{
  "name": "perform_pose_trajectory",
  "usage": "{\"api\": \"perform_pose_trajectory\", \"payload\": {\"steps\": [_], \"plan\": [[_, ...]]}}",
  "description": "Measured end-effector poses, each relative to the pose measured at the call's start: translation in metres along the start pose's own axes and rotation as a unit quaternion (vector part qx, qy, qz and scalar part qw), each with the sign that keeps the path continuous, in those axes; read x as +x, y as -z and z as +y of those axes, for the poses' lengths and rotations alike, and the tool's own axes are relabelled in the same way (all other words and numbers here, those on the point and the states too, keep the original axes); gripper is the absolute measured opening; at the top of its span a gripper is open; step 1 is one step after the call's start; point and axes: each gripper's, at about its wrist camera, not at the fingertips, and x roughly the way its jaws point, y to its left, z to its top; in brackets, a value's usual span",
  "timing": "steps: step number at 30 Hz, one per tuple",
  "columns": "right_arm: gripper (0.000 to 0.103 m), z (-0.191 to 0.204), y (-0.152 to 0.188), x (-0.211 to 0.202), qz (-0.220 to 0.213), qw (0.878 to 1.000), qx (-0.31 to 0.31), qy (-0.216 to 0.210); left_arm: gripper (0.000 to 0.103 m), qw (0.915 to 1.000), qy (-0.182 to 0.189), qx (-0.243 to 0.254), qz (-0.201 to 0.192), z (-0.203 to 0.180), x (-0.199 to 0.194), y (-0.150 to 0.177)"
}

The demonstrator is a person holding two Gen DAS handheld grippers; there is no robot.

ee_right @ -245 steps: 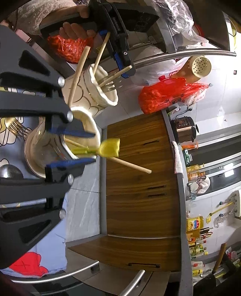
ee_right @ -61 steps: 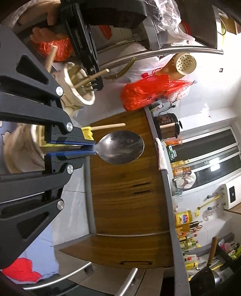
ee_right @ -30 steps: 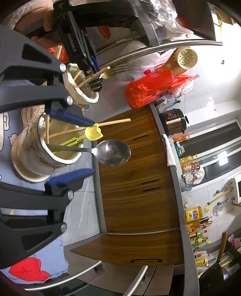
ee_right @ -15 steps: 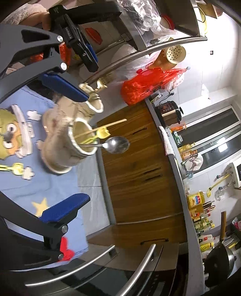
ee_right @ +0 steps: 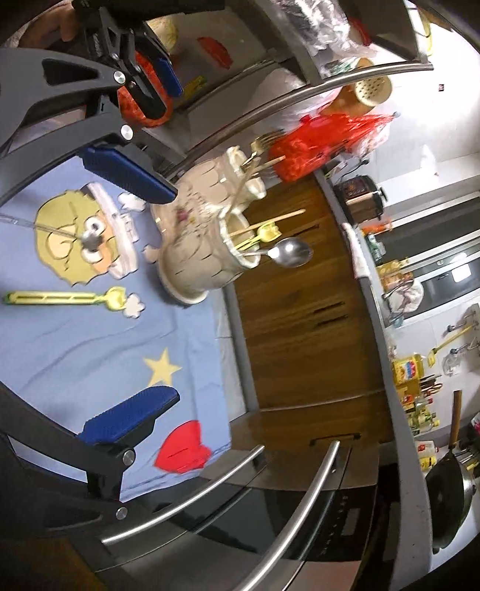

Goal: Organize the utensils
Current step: 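Move the right tool to the last yellow spatula while the left tool goes to a flower-handled spoon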

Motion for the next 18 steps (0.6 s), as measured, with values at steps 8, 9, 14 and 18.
{"api": "perform_pose_trajectory", "payload": {"steps": [8,9,14,18], "plan": [[0.098,-0.004,0.034,0.032,0.088,0.995,-0.031,0.024,0.098,0.9992,0.003,0.003,0.039,-0.012,0.017,0.034],[0.098,-0.004,0.037,0.034,0.093,0.995,-0.035,0.026,0.098,0.999,0.003,0.002,0.044,-0.013,0.02,0.037],[0.097,-0.005,0.051,0.044,0.114,0.991,-0.056,0.029,0.098,0.9977,-0.006,-0.001,0.068,-0.011,0.038,0.056],[0.097,0.0,0.06,0.052,0.132,0.987,-0.085,0.034,0.098,0.9963,-0.008,0.016,0.084,-0.013,0.047,0.066]]}}
